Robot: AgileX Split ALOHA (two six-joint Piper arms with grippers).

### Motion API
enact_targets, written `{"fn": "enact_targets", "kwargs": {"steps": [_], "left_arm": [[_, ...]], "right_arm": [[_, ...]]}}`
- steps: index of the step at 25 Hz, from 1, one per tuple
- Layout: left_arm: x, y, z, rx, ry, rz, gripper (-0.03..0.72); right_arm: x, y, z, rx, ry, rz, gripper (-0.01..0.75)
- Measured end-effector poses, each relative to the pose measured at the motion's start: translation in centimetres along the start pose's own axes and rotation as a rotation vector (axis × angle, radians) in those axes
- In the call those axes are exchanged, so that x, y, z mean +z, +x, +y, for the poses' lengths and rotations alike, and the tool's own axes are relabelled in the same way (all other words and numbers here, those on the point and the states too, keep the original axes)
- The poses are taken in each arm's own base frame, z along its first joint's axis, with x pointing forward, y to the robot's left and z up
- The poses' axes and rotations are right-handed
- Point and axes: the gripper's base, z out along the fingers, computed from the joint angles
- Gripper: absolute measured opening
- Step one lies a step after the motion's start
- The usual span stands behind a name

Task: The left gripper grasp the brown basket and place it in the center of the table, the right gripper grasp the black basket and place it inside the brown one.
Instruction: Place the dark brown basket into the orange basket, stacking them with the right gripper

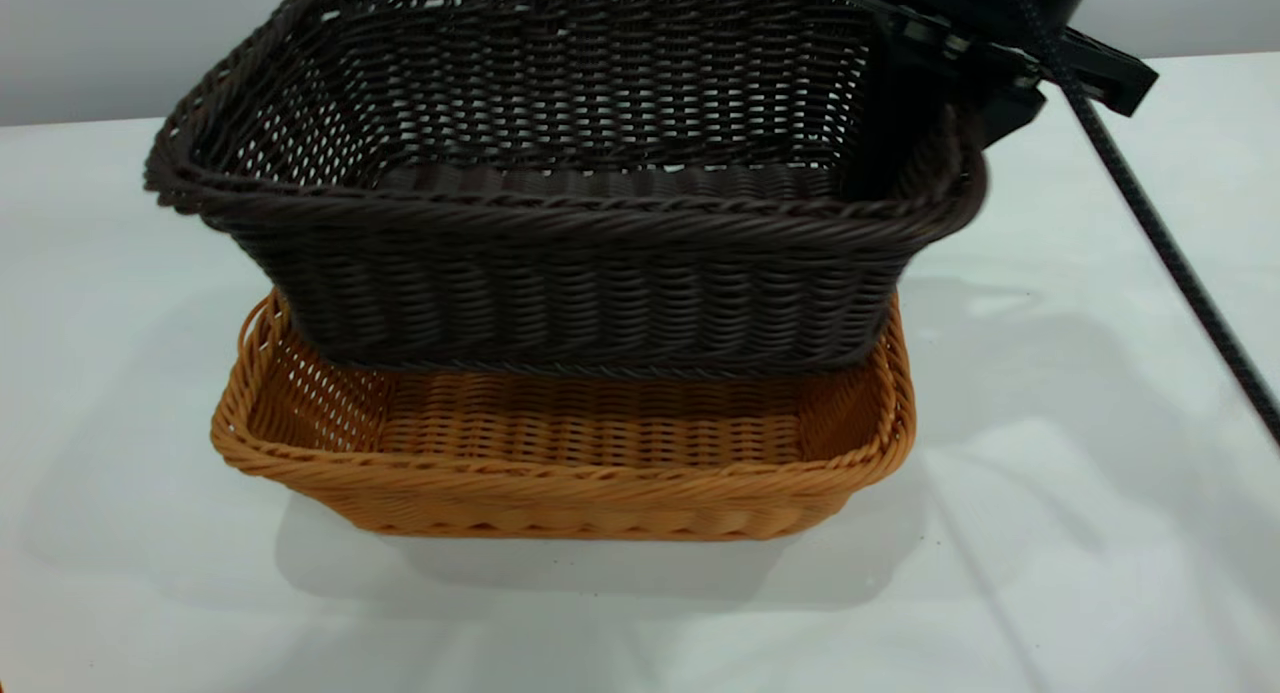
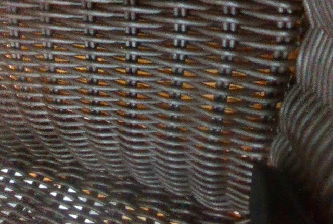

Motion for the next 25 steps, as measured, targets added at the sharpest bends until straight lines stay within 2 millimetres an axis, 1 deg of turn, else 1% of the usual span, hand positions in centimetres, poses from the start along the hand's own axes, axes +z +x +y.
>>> {"fn": "enact_targets", "kwargs": {"steps": [3,7,12,17,25], "left_arm": [[0.0,0.0,0.0,0.000,0.000,0.000,0.667],[0.0,0.0,0.0,0.001,0.000,0.000,0.667],[0.0,0.0,0.0,0.003,0.004,0.005,0.667],[0.0,0.1,0.0,0.008,0.004,0.007,0.667],[0.0,0.1,0.0,0.010,0.004,0.007,0.667]], "right_arm": [[0.6,0.6,1.1,-0.016,0.021,0.006,0.121],[1.3,0.6,2.6,-0.004,0.006,-0.060,0.121],[1.3,0.4,2.4,0.001,0.029,-0.079,0.121],[1.3,0.7,1.7,-0.031,0.098,-0.044,0.121],[1.6,0.5,1.7,-0.023,0.089,-0.060,0.121]]}}
